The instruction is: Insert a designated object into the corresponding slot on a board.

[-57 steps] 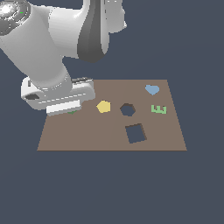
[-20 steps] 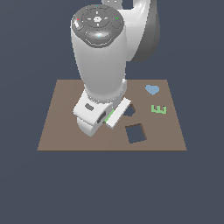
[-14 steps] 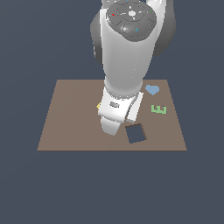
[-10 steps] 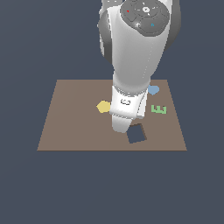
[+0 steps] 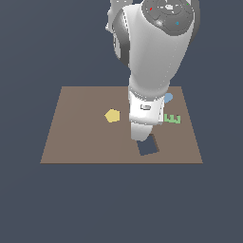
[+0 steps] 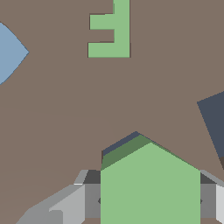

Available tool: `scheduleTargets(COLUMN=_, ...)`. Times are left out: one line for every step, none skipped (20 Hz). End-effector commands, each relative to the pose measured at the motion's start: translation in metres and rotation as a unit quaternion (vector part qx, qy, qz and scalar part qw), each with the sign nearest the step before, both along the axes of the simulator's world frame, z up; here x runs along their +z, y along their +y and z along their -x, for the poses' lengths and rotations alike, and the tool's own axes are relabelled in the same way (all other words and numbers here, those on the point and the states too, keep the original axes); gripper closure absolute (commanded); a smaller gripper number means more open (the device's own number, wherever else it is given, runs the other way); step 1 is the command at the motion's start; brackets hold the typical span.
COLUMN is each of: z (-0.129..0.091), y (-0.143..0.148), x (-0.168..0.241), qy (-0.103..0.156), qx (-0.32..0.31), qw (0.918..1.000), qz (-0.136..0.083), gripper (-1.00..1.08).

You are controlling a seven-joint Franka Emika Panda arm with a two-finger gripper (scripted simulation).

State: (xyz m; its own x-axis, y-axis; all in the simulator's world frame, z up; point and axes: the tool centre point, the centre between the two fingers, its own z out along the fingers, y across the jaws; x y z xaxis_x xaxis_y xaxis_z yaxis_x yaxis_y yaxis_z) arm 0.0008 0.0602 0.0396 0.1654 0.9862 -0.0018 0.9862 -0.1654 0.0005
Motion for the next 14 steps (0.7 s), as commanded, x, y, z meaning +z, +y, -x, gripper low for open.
scheduleTargets(z=0.0007, y=0.0, x=-0.0041, qy=0.0, qx=0.001, qw=1.0, qz=0.0, gripper=1.08)
scheduleTargets(z=0.0011, y=0.0001, x=-0.0068, qy=0.0, qx=0.002, qw=1.0, qz=0.0, gripper=1.08)
scheduleTargets(z=0.0014, y=0.0002, x=-0.0084, qy=0.0, qx=0.002, qw=1.0, qz=0.0, gripper=1.08)
scheduleTargets(z=0.0014, y=0.0, x=-0.009, qy=0.0, qx=0.002, qw=1.0, qz=0.0, gripper=1.08)
scheduleTargets(z=0.0014, y=0.0, x=-0.009, qy=0.0, qx=0.002, qw=1.0, qz=0.0, gripper=-0.92)
scheduleTargets(z=0.0014, y=0.0, x=-0.009, qy=0.0, qx=0.002, qw=1.0, qz=0.0, gripper=-0.92)
scheduleTargets(z=0.0014, y=0.0, x=-0.009, qy=0.0, qx=0.002, qw=1.0, qz=0.0, gripper=-0.92)
scheduleTargets(z=0.0014, y=0.0, x=-0.009, qy=0.0, qx=0.002, qw=1.0, qz=0.0, gripper=-0.92)
scheduleTargets(z=0.0014, y=0.0, x=-0.009, qy=0.0, qx=0.002, qw=1.0, qz=0.0, gripper=-0.92)
scheduleTargets(z=0.0014, y=0.0, x=-0.009, qy=0.0, qx=0.002, qw=1.0, qz=0.0, gripper=-0.92)
scheduleTargets(z=0.0014, y=0.0, x=-0.009, qy=0.0, qx=0.002, qw=1.0, qz=0.0, gripper=-0.92)
scheduleTargets(z=0.0014, y=0.0, x=-0.009, qy=0.0, qx=0.002, qw=1.0, qz=0.0, gripper=-0.92)
scheduleTargets(z=0.0014, y=0.0, x=-0.009, qy=0.0, qx=0.002, qw=1.0, qz=0.0, gripper=-0.92)
scheduleTargets(z=0.0014, y=0.0, x=-0.009, qy=0.0, qx=0.002, qw=1.0, qz=0.0, gripper=-0.92)
